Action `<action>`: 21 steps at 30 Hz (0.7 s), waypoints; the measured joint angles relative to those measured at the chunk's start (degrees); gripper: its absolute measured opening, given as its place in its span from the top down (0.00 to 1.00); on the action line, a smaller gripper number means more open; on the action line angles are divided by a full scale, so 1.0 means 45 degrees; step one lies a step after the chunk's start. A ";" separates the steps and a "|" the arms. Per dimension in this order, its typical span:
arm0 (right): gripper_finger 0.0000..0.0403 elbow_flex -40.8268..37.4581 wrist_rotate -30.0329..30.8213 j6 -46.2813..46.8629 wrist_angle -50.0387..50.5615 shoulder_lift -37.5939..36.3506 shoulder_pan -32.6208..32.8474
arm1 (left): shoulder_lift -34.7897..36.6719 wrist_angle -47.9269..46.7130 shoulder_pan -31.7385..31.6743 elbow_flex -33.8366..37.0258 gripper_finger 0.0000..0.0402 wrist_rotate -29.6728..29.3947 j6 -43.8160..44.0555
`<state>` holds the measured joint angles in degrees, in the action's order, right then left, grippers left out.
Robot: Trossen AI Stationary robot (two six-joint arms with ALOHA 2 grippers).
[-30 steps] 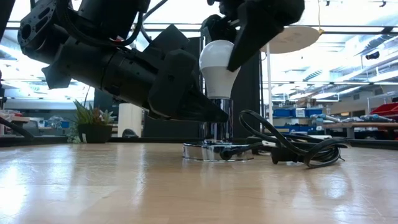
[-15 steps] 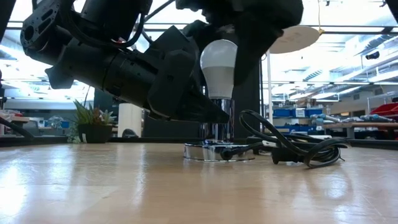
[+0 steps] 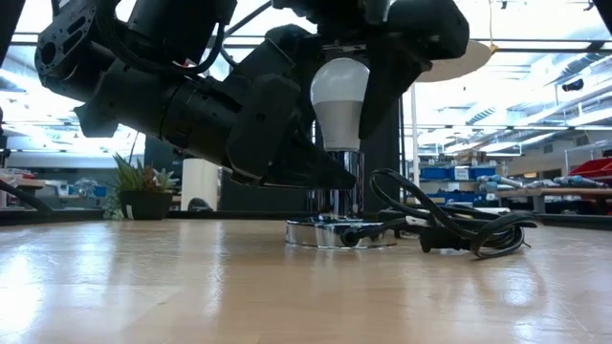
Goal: Screw lightbulb
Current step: Insert the white lightbulb into the silver lamp
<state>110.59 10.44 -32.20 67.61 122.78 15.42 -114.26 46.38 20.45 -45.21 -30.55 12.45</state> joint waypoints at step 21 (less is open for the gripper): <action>0.18 -0.0010 0.0085 -0.0993 -0.0016 0.0000 0.0464 | 0.0008 -0.0105 0.0048 0.0617 0.50 0.1196 -0.0003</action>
<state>110.54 10.82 -36.67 67.54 122.78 17.51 -114.22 45.90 20.67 -42.44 -25.17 12.43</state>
